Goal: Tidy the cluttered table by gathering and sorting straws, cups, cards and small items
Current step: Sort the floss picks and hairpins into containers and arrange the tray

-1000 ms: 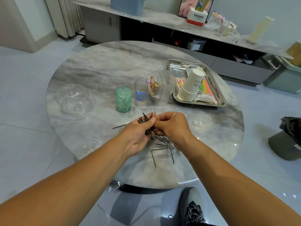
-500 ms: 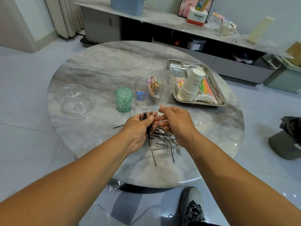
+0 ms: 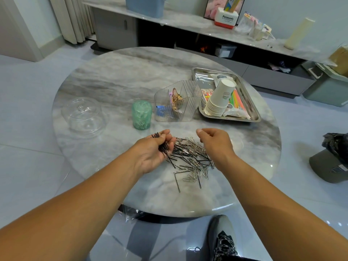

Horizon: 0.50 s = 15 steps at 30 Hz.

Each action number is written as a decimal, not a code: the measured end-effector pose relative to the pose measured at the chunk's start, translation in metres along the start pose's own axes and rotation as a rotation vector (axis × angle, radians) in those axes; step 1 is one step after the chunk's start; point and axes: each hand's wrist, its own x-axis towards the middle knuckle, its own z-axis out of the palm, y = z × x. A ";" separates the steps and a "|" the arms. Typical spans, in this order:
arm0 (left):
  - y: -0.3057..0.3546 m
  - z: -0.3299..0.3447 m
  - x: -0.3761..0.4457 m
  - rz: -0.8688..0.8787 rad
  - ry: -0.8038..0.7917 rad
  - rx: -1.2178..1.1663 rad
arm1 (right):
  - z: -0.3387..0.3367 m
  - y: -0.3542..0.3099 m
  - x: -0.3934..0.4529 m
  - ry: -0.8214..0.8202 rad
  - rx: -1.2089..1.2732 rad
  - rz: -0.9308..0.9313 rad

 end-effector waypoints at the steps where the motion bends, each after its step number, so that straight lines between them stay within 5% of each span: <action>1: 0.001 0.000 0.001 -0.010 0.013 -0.049 | 0.001 0.002 -0.004 -0.029 -0.045 -0.089; 6: 0.002 0.005 0.004 -0.015 0.047 -0.196 | 0.015 0.001 -0.022 -0.536 -0.248 -0.254; 15: 0.012 0.009 -0.001 0.027 0.010 -0.292 | 0.015 -0.006 -0.017 -0.494 -0.043 -0.158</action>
